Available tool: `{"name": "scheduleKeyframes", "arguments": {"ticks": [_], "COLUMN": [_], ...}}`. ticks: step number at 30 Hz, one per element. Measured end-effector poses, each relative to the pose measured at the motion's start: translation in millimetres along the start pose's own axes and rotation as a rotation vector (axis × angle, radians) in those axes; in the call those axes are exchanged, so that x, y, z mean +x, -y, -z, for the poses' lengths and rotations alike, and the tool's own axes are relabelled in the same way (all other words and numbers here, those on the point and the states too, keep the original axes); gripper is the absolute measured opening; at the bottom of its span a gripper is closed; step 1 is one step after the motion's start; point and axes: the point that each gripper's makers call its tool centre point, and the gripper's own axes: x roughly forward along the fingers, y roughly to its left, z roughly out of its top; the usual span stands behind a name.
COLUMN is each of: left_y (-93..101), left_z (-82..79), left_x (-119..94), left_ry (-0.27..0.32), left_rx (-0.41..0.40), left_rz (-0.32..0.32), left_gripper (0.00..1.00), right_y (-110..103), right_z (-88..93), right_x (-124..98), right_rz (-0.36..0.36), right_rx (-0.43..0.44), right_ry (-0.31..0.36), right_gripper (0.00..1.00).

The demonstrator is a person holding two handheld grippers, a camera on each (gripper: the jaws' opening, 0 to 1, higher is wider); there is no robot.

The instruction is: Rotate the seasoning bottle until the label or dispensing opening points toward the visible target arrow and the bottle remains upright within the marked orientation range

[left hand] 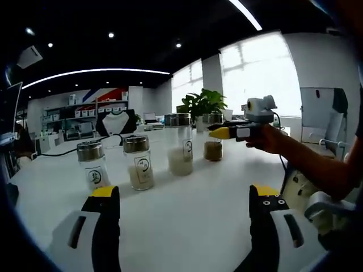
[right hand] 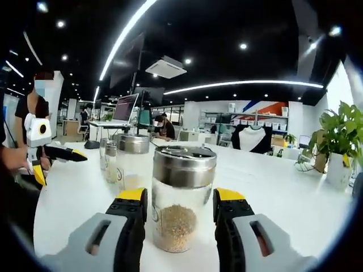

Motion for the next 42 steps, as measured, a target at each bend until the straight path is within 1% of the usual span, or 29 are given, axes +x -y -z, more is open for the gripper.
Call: {"name": "scheduleKeyframes", "arguments": {"ticks": [1, 2, 5, 6, 8, 11, 13, 15, 17, 20, 23, 25, 27, 29, 31, 32, 33, 35, 37, 40, 42], "left_y": [-0.9, -1.5, -2.5, -2.8, -3.8, -4.7, -4.4, -4.5, -4.3, -5.0, -5.3, -4.3, -3.7, -1.1, 1.1, 1.3, 1.3, 0.7, 0.3, -0.2, 0.5], "left_z": [0.7, 0.9, 0.6, 0.9, 1.3, 3.2, 3.4, -0.5, -1.2, -0.9, -4.0, -3.1, -2.2, 0.4, 2.2, 3.1, 3.7, 5.6, 5.3, 5.3, 6.2], "left_x": [-1.0, -1.7, -3.2, -3.6, -3.9, -4.0, -4.7, -6.7, -6.6, -6.2, -7.2, -6.1, -4.8, -3.3, -2.8, -2.7, -2.6, -2.2, -2.4, -2.1, -1.7], "left_ry": [-0.003, -0.005, -0.006, -0.009, -0.01, -0.017, -0.018, 0.001, 0.002, 0.002, 0.021, 0.014, 0.012, 0.001, -0.004, -0.008, -0.01, -0.018, -0.016, -0.014, -0.017], "left_rx": [0.006, 0.007, 0.005, 0.004, 0.008, 0.007, 0.006, 0.019, 0.025, 0.026, 0.039, 0.034, 0.035, 0.039, 0.048, 0.052, 0.053, 0.055, 0.051, 0.048, 0.048], "left_rz": [-0.004, -0.007, -0.009, -0.01, -0.014, -0.017, -0.018, -0.024, -0.023, -0.026, -0.034, -0.028, -0.028, -0.02, -0.015, -0.015, -0.015, -0.017, -0.017, -0.018, -0.016], "left_gripper": [1.0, 1.0, 1.0, 1.0, 0.99, 0.98, 0.98, 0.96, 0.95, 0.95, 0.93, 0.93, 0.93, 0.93, 0.93, 0.93, 0.93, 0.93, 0.93, 0.93, 0.93], "right_y": [0.5, 0.9, -0.8, -0.6, -0.8, 3.3, 5.7, 11.0, 14.4, 20.0, 21.5, 18.6, 10.8, 1.6, -2.5, 1.1, -3.2, -8.2, -10.4, -11.9, -12.6], "right_z": [4.3, 8.3, 11.3, 16.5, 20.9, 26.7, 28.6, 28.2, 30.2, 31.1, 28.2, 24.0, 23.0, 23.3, 20.1, 17.9, 18.8, 19.3, 19.7, 21.7, 29.1], "right_x": [0.2, 0.4, 0.7, 0.3, -2.4, -9.8, -15.4, -21.3, -26.9, -32.8, -35.2, -33.0, -26.5, -18.9, -11.8, -8.6, -5.6, -0.6, 1.7, 8.1, 9.4], "right_rz": [0.003, 0.005, 0.007, 0.0, -0.007, 0.003, -0.001, 0.01, 0.011, 0.028, 0.029, 0.021, -0.001, -0.015, -0.009, 0.026, 0.003, -0.009, -0.011, -0.001, 0.012], "right_rx": [-0.025, -0.071, -0.077, -0.076, -0.074, -0.098, -0.072, -0.028, -0.03, -0.031, -0.016, 0.01, 0.018, -0.021, -0.021, 0.006, -0.001, -0.005, -0.005, -0.006, -0.039], "right_ry": [-0.022, -0.046, -0.057, -0.074, -0.101, -0.122, -0.119, -0.095, -0.096, -0.093, -0.073, -0.058, -0.062, -0.08, -0.073, -0.054, -0.056, -0.05, -0.062, -0.076, -0.116], "right_gripper": [0.47, 0.47, 0.47, 0.48, 0.5, 0.48, 0.48, 0.51, 0.51, 0.49, 0.43, 0.41, 0.41, 0.41, 0.38, 0.41, 0.42, 0.43, 0.42, 0.44, 0.43]}}
